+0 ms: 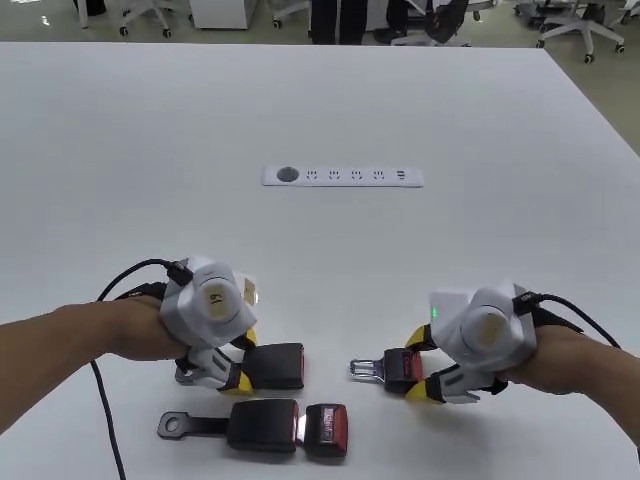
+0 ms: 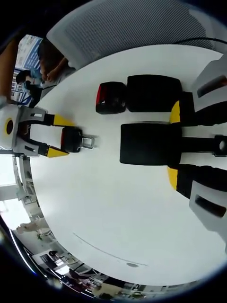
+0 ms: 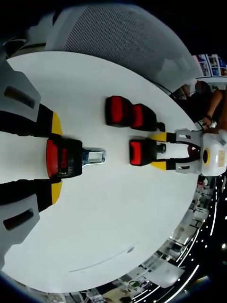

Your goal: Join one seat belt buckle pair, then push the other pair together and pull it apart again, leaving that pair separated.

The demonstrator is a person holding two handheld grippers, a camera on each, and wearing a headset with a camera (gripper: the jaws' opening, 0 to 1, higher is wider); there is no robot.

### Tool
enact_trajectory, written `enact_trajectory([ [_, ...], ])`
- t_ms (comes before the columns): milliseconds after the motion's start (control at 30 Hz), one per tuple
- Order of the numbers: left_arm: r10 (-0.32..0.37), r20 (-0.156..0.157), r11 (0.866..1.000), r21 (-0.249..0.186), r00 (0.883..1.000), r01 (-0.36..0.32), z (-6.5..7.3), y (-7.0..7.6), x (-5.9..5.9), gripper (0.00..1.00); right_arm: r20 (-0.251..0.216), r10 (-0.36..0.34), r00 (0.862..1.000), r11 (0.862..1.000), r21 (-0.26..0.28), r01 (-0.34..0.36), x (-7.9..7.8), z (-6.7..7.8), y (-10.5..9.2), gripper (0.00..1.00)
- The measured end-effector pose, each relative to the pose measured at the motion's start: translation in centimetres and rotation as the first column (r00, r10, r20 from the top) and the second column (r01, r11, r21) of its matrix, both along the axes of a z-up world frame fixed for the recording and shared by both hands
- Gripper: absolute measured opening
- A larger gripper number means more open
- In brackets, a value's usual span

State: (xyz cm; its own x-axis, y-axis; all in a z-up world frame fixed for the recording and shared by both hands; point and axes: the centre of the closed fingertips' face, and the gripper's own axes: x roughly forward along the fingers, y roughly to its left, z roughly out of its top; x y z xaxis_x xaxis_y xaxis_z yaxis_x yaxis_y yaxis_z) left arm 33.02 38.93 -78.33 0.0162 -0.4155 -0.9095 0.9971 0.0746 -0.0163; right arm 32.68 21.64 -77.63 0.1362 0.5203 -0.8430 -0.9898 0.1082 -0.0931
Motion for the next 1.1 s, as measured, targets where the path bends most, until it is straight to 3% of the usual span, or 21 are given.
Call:
enact_trajectory([
  [1100, 0.003, -0.004, 1.000, 0.010, 1.000, -0.003, 0.1, -0.1, -0.1, 0.32, -0.002, 0.022, 1.000, 0.999, 0.043, -0.022, 0.1, 0.4, 3.5, 0.30],
])
